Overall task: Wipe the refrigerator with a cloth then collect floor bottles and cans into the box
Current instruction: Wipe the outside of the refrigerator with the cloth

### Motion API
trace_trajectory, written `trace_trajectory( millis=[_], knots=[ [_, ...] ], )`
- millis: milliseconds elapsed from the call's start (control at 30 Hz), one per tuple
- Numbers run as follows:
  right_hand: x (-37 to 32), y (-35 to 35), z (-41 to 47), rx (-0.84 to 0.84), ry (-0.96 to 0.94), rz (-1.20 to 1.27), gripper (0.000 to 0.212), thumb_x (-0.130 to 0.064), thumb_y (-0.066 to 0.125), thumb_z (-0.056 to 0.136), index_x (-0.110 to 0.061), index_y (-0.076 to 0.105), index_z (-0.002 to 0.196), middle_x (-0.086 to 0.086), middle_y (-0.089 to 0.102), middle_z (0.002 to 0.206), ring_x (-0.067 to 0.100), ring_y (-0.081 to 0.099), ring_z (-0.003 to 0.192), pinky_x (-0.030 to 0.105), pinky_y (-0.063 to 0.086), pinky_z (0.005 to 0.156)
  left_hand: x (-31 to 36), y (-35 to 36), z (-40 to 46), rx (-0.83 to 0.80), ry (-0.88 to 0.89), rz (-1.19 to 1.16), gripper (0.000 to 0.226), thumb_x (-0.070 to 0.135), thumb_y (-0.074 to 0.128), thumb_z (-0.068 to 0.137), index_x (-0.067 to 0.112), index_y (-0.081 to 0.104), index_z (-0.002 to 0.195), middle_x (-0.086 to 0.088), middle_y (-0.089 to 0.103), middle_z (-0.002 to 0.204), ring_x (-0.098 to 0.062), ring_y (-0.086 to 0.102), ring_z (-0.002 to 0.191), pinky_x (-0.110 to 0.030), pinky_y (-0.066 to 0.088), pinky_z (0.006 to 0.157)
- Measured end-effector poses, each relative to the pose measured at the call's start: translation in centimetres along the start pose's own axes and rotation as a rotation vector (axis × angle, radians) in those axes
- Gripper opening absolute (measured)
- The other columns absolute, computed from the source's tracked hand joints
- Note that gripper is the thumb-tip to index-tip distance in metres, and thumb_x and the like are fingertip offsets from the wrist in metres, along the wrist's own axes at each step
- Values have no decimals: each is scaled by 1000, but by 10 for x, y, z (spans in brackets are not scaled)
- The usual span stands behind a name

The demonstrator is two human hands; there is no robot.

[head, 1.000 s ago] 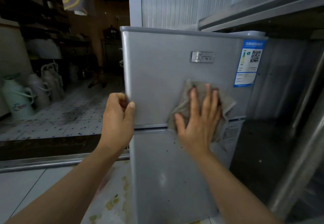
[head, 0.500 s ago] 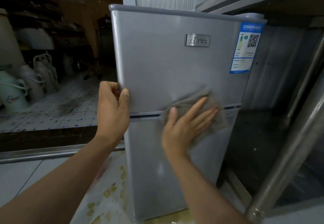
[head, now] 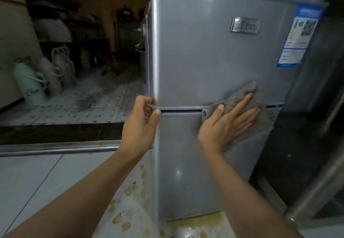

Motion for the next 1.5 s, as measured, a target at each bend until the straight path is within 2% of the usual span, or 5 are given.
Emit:
trace_trajectory(
  millis=[267,433,833,1200,1500],
  knots=[
    [-45,19,-68,-95,-279,-88,70,-46,39,90,-15,18,148,31,11,153,44,10,143,56,13,115,0,-8,-6,-105,-57,-122,21,14,43,97,24,53,112,-3,62,97,-22,60,90,-46,50,86],
    [-27,9,-41,-46,-408,-120,64,-43,42,91,-19,22,147,26,17,153,41,17,142,55,18,113,-5,-15,-8,-168,-87,-185,35,6,37,97,26,56,118,-4,65,100,-6,63,87,-16,50,77],
    [-32,29,-90,-144,-975,-223,52,-40,43,96,-26,28,144,8,23,153,24,15,144,43,15,116,-26,-37,-15,-174,-183,-296,24,27,33,100,42,41,118,17,65,105,5,61,96,-14,39,79],
    [-13,22,-73,-24,-562,-141,57,-41,35,96,-11,24,143,28,23,151,39,15,141,57,18,114,-33,-56,-25,-138,-177,-240,26,24,35,99,34,45,121,17,62,109,5,57,101,-14,40,80],
    [-47,31,-87,-134,-1274,-243,59,-35,59,81,-27,44,138,6,23,152,25,15,144,41,10,115,-35,-39,-27,-75,-217,-261,23,23,39,99,32,49,117,12,62,112,1,57,101,-14,40,78]
  ],
)
Point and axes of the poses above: each hand's wrist, its own z-axis towards the middle knuckle, its own y-axis out of the palm, x = y × z, the point moved 5 cm from there along z, towards the middle knuckle
